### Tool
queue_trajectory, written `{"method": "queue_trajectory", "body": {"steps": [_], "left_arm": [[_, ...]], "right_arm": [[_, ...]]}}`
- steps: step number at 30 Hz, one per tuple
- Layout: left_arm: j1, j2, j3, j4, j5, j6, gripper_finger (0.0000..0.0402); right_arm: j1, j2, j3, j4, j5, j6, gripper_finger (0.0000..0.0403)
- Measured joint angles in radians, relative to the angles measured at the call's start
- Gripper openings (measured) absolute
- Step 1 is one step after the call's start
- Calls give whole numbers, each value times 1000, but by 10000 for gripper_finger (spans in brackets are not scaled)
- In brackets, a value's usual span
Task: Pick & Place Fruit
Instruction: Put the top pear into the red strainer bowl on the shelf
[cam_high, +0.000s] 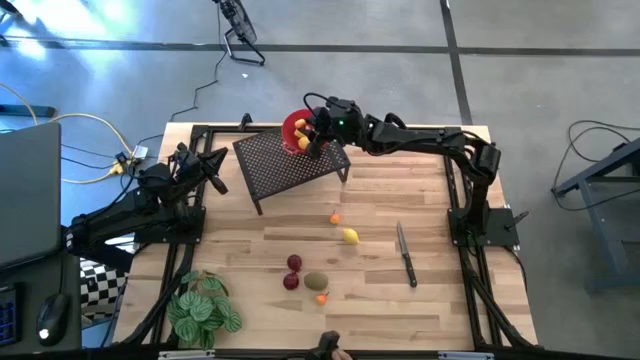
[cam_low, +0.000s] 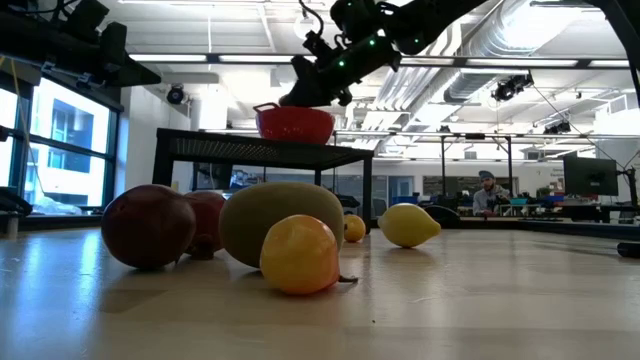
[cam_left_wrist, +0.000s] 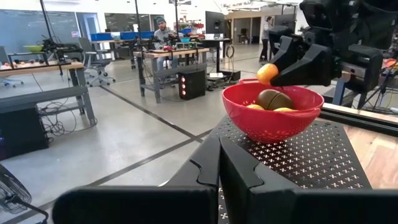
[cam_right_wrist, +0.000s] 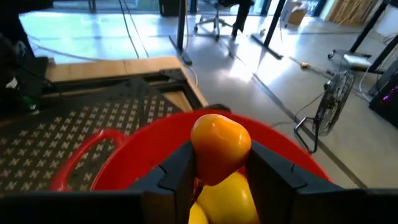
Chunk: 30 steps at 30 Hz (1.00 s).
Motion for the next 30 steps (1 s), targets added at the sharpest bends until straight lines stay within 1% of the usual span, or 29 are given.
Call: {"method": "queue_trajectory", "body": {"steps": [4,20,30], "left_arm": [[0,0,0,0,0,0,0],[0,0,0,-3,0,0,0],[0,0,0,-16,0,-1,0]], "right_arm": [[0,0,0,-41,6,-1,122],[2,0,-1,-73,1,-2,121],[2,0,-1,-72,-7,-18,149]]}}
